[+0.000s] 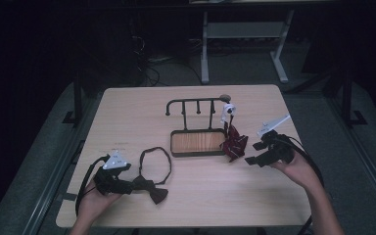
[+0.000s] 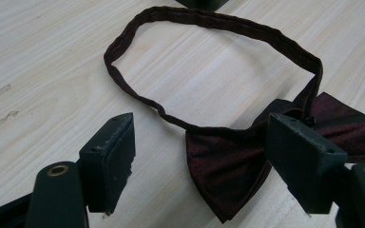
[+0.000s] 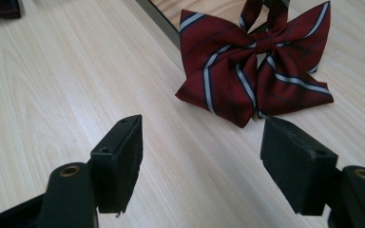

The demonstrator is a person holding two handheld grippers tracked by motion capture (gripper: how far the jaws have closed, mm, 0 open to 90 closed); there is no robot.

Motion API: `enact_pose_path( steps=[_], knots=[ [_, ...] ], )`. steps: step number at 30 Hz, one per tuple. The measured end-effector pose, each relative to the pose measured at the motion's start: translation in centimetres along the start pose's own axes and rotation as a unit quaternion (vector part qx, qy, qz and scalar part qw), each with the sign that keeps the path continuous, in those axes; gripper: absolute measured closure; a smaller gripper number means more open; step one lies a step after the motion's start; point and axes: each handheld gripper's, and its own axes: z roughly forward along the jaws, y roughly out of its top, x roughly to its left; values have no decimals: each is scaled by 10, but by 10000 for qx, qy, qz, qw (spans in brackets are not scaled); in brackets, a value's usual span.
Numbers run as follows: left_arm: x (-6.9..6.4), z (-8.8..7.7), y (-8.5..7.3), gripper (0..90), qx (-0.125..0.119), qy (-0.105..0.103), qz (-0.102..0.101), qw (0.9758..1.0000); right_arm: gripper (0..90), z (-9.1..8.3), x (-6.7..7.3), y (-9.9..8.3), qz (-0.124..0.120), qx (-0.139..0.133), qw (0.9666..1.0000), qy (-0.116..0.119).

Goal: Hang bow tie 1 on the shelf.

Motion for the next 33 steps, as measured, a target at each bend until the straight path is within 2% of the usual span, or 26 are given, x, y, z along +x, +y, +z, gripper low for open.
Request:
enact_pose_path(
  steps=[9,16,18,19,25,33],
  knots=[
    [0,2,1,262,6,-31,6,10000,299,9,5,-9,54,12,9999,130],
    [2,3,2,262,17,-98,72,9999,297,12,10,-22,129,-55,9998,114],
    [1,3,2,262,21,-111,68,9999,297,13,11,-25,141,27,9998,102],
    [1,3,2,262,21,-111,68,9999,297,14,11,-27,158,32,9999,60],
    [2,1,3,261,-33,-121,67,9999,297,11,13,-37,326,-57,9994,139],
    [-1,4,5,260,19,-128,144,9998,291,10,16,-41,300,-97,9994,142]
  ],
)
